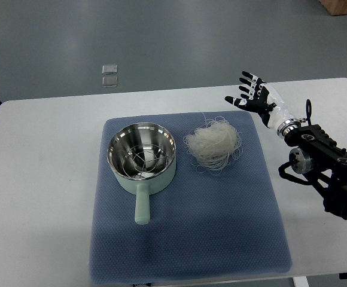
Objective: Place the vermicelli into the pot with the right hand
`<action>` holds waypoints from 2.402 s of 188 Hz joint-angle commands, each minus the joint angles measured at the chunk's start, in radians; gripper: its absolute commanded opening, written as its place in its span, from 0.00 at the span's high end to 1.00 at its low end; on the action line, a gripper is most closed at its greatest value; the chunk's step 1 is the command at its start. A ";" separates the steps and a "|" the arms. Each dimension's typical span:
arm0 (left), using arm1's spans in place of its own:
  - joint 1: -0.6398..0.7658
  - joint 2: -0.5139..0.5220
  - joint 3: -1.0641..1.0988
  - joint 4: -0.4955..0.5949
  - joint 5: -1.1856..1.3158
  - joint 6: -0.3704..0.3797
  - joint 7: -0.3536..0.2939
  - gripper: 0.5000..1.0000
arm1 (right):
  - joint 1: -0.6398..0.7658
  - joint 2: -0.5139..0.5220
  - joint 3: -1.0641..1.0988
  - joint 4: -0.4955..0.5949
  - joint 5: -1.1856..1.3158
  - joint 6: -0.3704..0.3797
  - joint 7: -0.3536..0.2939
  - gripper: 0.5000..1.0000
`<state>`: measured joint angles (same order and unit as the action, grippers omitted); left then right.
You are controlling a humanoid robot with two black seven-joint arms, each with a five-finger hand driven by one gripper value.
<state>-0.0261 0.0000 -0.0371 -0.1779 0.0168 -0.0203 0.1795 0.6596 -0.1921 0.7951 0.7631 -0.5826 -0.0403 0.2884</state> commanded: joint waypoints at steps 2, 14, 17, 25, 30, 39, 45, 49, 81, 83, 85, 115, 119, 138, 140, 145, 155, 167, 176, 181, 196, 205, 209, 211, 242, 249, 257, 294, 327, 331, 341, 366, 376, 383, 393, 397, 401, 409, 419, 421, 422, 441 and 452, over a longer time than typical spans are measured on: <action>0.000 0.000 0.000 0.000 0.000 0.000 0.000 0.00 | 0.003 -0.001 0.000 0.001 -0.002 0.002 -0.002 0.14; 0.000 0.000 0.000 0.000 0.000 -0.001 0.000 0.00 | 0.003 -0.001 -0.004 0.001 -0.011 0.002 -0.002 0.14; 0.000 0.000 0.000 0.000 0.000 0.000 0.000 0.00 | 0.003 -0.001 -0.005 0.001 -0.014 0.002 -0.002 0.14; 0.000 0.000 0.000 0.000 0.000 -0.001 0.000 0.00 | 0.003 -0.001 -0.014 0.001 -0.026 0.008 -0.002 0.14; 0.000 0.000 0.000 0.000 0.000 0.000 0.000 0.00 | 0.003 -0.003 -0.022 0.001 -0.036 0.017 -0.002 0.14; 0.000 0.000 0.000 0.000 0.000 -0.001 0.000 0.00 | 0.003 -0.004 -0.028 0.001 -0.048 0.033 -0.002 0.14; 0.000 0.000 0.000 0.000 0.000 0.000 0.000 0.00 | 0.003 -0.009 -0.028 0.001 -0.059 0.045 -0.002 0.14; 0.000 0.000 0.000 0.000 0.002 0.000 0.000 0.00 | 0.006 -0.013 -0.030 0.001 -0.066 0.050 -0.002 0.14; 0.000 0.000 0.000 0.000 0.000 -0.001 0.000 0.00 | 0.048 -0.041 -0.074 0.001 -0.117 0.057 -0.002 0.14; 0.000 0.000 0.000 0.000 0.000 -0.001 0.000 0.00 | 0.052 -0.044 -0.083 0.001 -0.120 0.057 -0.002 0.14; 0.000 0.000 0.000 0.000 0.000 -0.001 0.000 0.00 | 0.058 -0.047 -0.093 0.002 -0.121 0.057 -0.002 0.14; 0.000 0.000 -0.001 0.000 0.000 -0.001 0.000 0.00 | 0.159 -0.105 -0.263 0.010 -0.175 0.082 0.006 0.14; 0.000 0.000 -0.001 0.000 0.000 -0.001 0.000 0.00 | 0.176 -0.113 -0.286 0.010 -0.186 0.089 0.011 0.14; 0.000 0.000 -0.001 0.000 0.000 0.000 0.000 0.00 | 0.253 -0.147 -0.428 0.013 -0.299 0.135 0.037 0.15; 0.000 0.000 0.000 0.000 0.002 0.000 0.000 0.00 | 0.264 -0.150 -0.445 0.013 -0.316 0.137 0.041 0.15; 0.000 0.000 0.000 0.000 0.000 0.000 0.000 0.00 | 0.297 -0.158 -0.490 0.013 -0.367 0.146 0.055 0.15; 0.000 0.000 0.000 0.000 0.002 -0.001 0.000 0.00 | 0.340 -0.164 -0.556 0.015 -0.433 0.154 0.081 0.15; 0.000 0.000 0.000 -0.002 0.002 -0.001 0.000 0.00 | 0.388 -0.170 -0.628 0.035 -0.486 0.168 0.100 0.15; 0.000 0.000 0.000 -0.003 0.002 0.000 0.000 0.00 | 0.423 -0.178 -0.674 0.055 -0.513 0.180 0.101 0.15; 0.000 0.000 0.000 -0.003 0.002 -0.001 0.000 0.00 | 0.452 -0.184 -0.711 0.070 -0.528 0.194 0.103 0.15; 0.000 0.000 0.000 -0.003 0.002 -0.001 0.000 0.00 | 0.514 -0.196 -0.783 0.102 -0.548 0.224 0.104 0.15; 0.000 0.000 0.000 -0.003 0.002 -0.001 0.000 0.00 | 0.551 -0.196 -0.818 0.124 -0.548 0.241 0.104 0.15; 0.000 0.000 0.000 -0.003 0.002 0.000 0.000 0.00 | 0.561 -0.196 -0.830 0.131 -0.548 0.247 0.106 0.15; 0.000 0.000 0.000 -0.003 0.002 0.000 0.000 0.00 | 0.561 -0.196 -0.830 0.131 -0.548 0.247 0.106 0.15; 0.000 0.000 -0.003 -0.002 0.000 -0.001 0.000 0.00 | 0.615 -0.184 -0.893 0.159 -0.548 0.304 0.104 0.15; 0.000 0.000 -0.003 -0.002 0.002 -0.001 0.000 0.00 | 0.615 -0.179 -0.904 0.157 -0.551 0.303 0.103 0.15; 0.000 0.000 -0.004 -0.002 0.000 -0.001 0.000 0.00 | 0.612 -0.173 -0.918 0.157 -0.557 0.298 0.100 0.15; 0.000 0.000 -0.004 -0.002 0.000 -0.001 0.000 0.00 | 0.578 -0.136 -0.964 0.085 -0.595 0.246 0.068 0.16; 0.000 0.000 -0.003 -0.005 0.002 -0.003 0.000 0.00 | 0.520 -0.093 -0.967 -0.005 -0.691 0.195 0.045 0.16; 0.000 0.000 -0.003 -0.005 0.002 -0.003 0.000 0.00 | 0.517 -0.092 -0.968 -0.010 -0.701 0.195 0.045 0.17; 0.000 0.000 -0.003 -0.005 0.002 -0.003 0.000 0.00 | 0.508 -0.084 -0.968 -0.025 -0.726 0.194 0.037 0.17; 0.000 0.000 -0.001 -0.006 0.002 -0.003 0.000 0.00 | 0.494 -0.064 -0.965 -0.048 -0.744 0.194 0.032 0.26; 0.000 0.000 -0.001 -0.008 0.002 -0.003 0.000 0.00 | 0.492 -0.058 -0.965 -0.048 -0.744 0.186 0.034 0.37; 0.000 0.000 0.000 -0.008 0.002 -0.003 0.000 0.00 | 0.491 -0.055 -0.964 -0.047 -0.744 0.174 0.034 0.57; 0.000 0.000 -0.001 -0.008 0.002 -0.003 0.000 0.00 | 0.491 -0.049 -0.965 -0.048 -0.746 0.160 0.034 1.00; 0.000 0.000 -0.001 -0.008 0.002 -0.003 0.000 0.00 | 0.492 -0.047 -0.965 -0.048 -0.744 0.152 0.032 1.00; 0.000 0.000 -0.001 -0.008 0.002 -0.001 0.000 0.00 | 0.492 -0.046 -0.964 -0.050 -0.744 0.140 0.032 1.00; 0.000 0.000 -0.001 -0.008 0.002 -0.003 0.000 0.00 | 0.495 -0.044 -0.962 -0.050 -0.744 0.116 0.032 1.00; 0.000 0.000 -0.001 -0.006 0.000 -0.003 0.000 0.00 | 0.506 -0.044 -0.956 -0.050 -0.734 0.080 0.032 1.00; 0.000 0.000 -0.001 -0.006 0.000 -0.003 0.000 0.00 | 0.506 -0.046 -0.956 -0.048 -0.732 0.074 0.032 1.00; 0.000 0.000 -0.001 -0.006 0.000 -0.003 0.000 0.00 | 0.506 -0.046 -0.956 -0.048 -0.732 0.074 0.032 1.00; 0.000 0.000 -0.001 -0.006 0.000 -0.003 0.000 0.00 | 0.532 -0.055 -0.950 -0.045 -0.724 0.036 0.032 1.00; 0.000 0.000 -0.001 -0.006 0.002 -0.003 0.000 0.00 | 0.563 -0.063 -0.941 -0.038 -0.707 0.019 0.034 1.00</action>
<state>-0.0261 0.0000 -0.0381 -0.1847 0.0186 -0.0225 0.1795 1.1813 -0.2437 -0.1572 0.7175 -1.3099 0.0105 0.3207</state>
